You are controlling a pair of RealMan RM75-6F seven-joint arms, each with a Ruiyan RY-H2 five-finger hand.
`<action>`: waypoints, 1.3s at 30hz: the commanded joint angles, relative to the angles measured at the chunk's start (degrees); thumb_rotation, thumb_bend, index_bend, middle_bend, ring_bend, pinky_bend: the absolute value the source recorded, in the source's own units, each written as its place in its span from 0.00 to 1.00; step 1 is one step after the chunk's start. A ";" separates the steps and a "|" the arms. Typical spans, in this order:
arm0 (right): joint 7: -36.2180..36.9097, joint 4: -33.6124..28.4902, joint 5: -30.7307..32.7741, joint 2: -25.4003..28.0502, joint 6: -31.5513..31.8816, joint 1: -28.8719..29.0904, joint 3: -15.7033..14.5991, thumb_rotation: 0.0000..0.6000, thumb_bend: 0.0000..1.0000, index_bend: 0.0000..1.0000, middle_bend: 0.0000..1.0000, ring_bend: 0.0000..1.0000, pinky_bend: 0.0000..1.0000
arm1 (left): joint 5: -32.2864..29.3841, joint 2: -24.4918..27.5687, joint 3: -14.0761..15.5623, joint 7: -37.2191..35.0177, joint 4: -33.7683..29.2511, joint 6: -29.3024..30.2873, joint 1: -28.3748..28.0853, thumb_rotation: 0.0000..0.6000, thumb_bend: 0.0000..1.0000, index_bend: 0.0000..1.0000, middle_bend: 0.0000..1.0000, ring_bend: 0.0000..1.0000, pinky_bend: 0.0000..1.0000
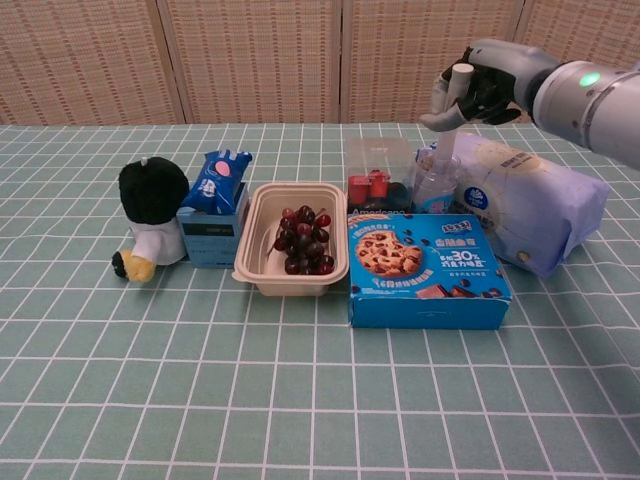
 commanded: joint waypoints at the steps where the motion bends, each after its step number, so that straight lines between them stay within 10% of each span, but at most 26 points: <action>1: 0.24 -1.79 -1.46 0.74 1.27 -0.54 0.08 1.00 0.52 0.78 1.00 1.00 1.00 | 0.01 0.01 0.00 -0.01 -0.02 -0.02 -0.01 1.00 0.07 0.64 0.87 0.62 0.62; 29: -0.22 -27.99 -20.53 12.79 13.81 -9.26 -3.62 1.00 0.52 0.79 1.00 1.00 1.00 | -0.82 -0.51 -0.10 1.61 0.10 -1.01 -0.41 1.00 0.07 0.64 0.87 0.62 0.62; 39: 12.91 -29.02 -22.13 15.36 6.81 -10.22 -3.80 1.00 0.52 0.79 1.00 1.00 1.00 | -0.92 -0.46 -0.12 1.20 0.14 -1.13 -0.44 1.00 0.07 0.64 0.87 0.62 0.62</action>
